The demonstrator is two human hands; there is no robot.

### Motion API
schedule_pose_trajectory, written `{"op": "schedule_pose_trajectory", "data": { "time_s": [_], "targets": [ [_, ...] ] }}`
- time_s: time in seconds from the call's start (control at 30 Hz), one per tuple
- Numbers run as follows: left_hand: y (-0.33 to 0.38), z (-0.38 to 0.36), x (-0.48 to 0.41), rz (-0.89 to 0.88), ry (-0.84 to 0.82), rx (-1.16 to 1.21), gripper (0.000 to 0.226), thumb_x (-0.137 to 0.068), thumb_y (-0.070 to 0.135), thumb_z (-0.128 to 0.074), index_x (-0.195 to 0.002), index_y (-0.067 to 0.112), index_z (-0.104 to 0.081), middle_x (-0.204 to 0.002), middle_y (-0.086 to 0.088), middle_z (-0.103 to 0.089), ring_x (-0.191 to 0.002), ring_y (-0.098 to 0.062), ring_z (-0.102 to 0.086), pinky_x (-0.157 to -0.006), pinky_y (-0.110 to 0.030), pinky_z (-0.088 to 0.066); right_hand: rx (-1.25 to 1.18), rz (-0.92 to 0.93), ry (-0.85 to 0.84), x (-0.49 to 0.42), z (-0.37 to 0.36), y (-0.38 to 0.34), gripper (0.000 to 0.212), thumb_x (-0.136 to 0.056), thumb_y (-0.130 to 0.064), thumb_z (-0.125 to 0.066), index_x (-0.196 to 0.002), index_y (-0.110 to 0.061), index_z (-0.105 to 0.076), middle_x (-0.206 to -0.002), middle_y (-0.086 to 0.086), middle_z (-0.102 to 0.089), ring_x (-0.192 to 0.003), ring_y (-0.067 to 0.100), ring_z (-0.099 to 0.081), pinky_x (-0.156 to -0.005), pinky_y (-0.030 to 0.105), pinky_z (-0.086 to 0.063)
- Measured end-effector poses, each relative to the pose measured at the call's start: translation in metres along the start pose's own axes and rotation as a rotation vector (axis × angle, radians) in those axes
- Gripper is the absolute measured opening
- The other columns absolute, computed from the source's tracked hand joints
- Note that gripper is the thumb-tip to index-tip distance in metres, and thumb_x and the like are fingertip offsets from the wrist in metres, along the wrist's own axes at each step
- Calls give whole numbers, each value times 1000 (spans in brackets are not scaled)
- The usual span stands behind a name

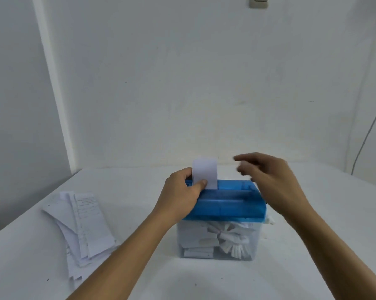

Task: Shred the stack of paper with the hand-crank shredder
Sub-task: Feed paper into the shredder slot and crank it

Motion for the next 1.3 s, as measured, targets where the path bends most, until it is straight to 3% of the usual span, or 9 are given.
{"op": "schedule_pose_trajectory", "data": {
  "time_s": [0.1, 0.2, 0.4, 0.57, 0.73, 0.87, 1.07, 1.17, 1.3],
  "targets": [
    [-2, 0, 1, -11, 10, 1, 28, -100, 25, -62, -128, 19, -67, -118, 11, -69, -105, -7, -63, -80, -11, -46, 8, -57, 177, 35, 38, 35, 40, -95, -1, -50, -99, -35, -71, -93, -16, -73, -91, -5, -65, -84, 24, -52],
    [-2, 0, 2, -25, 24, 3, 27, -100, 24, -62, -126, 19, -67, -115, 13, -69, -101, -2, -62, -77, -9, -46, 166, -103, 53, 66, 33, 67, 66, -87, 14, -47, -101, -49, -63, -107, -25, -67, -100, -5, -62, -86, 10, -45],
    [-1, -1, 3, -38, 31, -18, 28, -100, 24, -61, -127, 19, -66, -117, 11, -69, -102, -4, -62, -77, -9, -46, 460, 19, -314, 92, -19, 96, 86, -98, -16, -51, -143, -61, 6, -141, -53, -2, -128, -22, -17, -112, 10, -17],
    [1, -1, 5, -30, 42, -55, 28, -101, 25, -60, -128, 19, -63, -118, 11, -65, -101, -7, -60, -76, -8, -43, 522, 55, -304, 95, -40, 93, 61, -99, -17, -47, -148, -33, -15, -130, -26, -22, -120, -6, -28, -105, 11, -26],
    [1, -1, 6, -6, 36, -102, 24, -100, 34, -61, -122, 24, -60, -117, 12, -64, -96, -6, -59, -74, -13, -46, 573, 23, -309, 104, -34, 83, 41, -96, -21, -47, -121, -37, -20, -113, -23, -29, -111, 2, -39, -86, 7, -33],
    [4, -1, 7, 5, 33, -148, 39, -90, 56, -67, -117, 30, -58, -108, 18, -60, -100, -11, -59, -83, -27, -53, 567, 63, -350, 102, -9, 58, 12, -103, -29, -40, -93, -35, -35, -99, -23, -52, -92, 6, -54, -80, 21, -44],
    [4, 0, 6, 15, 22, -130, 34, -92, 49, -68, -116, 26, -63, -112, 12, -66, -98, -10, -61, -75, -21, -51, 542, 55, -426, 61, 41, 13, 23, -97, -47, -52, -85, -28, -57, -74, -15, -63, -70, 3, -60, -63, 24, -49],
    [8, -2, 7, -10, -1, -103, 35, -95, 44, -67, -124, 24, -65, -119, 12, -67, -101, -7, -60, -69, -9, -43, 402, 66, -265, 31, 58, -7, 7, -95, -40, -60, -95, -36, -54, -86, -17, -68, -76, -5, -65, -64, 22, -51],
    [5, 1, 7, -16, 43, -74, 29, -103, 37, -56, -127, 24, -64, -122, 10, -67, -107, -11, -61, -84, -21, -47, 360, 44, -282, 18, 47, -1, 11, -95, -33, -64, -99, -38, -55, -106, -20, -63, -86, -16, -60, -64, 12, -47]
  ]
}}
Point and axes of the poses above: each hand's wrist, its own x-axis away from the middle knuckle, its own z-axis out of the back of the hand, y = z × x, the point moved 9 cm from there along -x, towards the middle knuckle
